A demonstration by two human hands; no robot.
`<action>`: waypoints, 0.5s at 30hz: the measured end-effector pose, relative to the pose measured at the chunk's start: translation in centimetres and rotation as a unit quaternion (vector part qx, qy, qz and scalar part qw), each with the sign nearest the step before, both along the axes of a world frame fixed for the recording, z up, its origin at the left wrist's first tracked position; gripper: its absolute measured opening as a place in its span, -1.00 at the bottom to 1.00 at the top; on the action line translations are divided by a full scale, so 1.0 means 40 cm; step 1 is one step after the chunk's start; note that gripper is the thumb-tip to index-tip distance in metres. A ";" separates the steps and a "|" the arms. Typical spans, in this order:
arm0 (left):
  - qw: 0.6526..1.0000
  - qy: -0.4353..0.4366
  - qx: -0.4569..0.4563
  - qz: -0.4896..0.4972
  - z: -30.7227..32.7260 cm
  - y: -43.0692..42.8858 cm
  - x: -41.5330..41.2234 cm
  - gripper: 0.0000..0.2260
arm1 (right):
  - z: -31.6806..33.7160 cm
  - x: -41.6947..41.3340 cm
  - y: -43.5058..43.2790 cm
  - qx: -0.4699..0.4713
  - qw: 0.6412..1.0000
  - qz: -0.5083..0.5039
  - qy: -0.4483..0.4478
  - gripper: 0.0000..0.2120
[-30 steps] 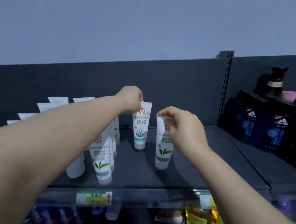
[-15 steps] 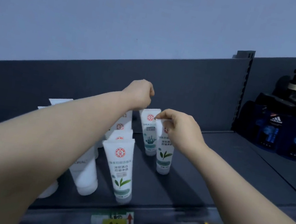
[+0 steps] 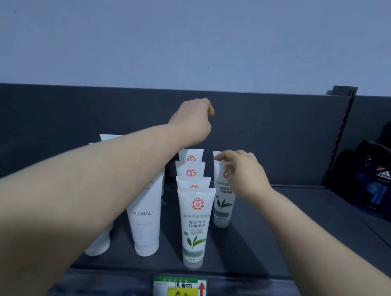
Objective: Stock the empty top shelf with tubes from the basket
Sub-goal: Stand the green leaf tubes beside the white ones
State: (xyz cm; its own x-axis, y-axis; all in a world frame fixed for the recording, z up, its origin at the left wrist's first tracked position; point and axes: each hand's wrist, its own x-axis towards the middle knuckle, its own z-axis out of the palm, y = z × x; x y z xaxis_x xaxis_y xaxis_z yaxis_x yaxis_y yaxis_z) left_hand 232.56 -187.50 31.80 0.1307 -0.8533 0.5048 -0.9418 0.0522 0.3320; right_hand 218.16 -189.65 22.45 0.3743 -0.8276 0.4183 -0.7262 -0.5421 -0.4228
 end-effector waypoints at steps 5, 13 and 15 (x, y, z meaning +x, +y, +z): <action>1.000 0.007 -0.011 -0.009 0.011 0.051 -0.033 -0.66 | 0.011 -0.041 0.044 -0.017 1.000 -0.024 0.000 -0.56; 0.999 0.036 0.015 0.029 -0.041 0.226 -0.166 -0.65 | -0.019 -0.223 0.182 -0.029 0.997 -0.017 0.074 -0.58; 0.998 0.025 0.022 0.044 -0.074 0.282 -0.220 -0.66 | -0.041 -0.280 0.226 -0.032 0.995 -0.002 0.094 -0.58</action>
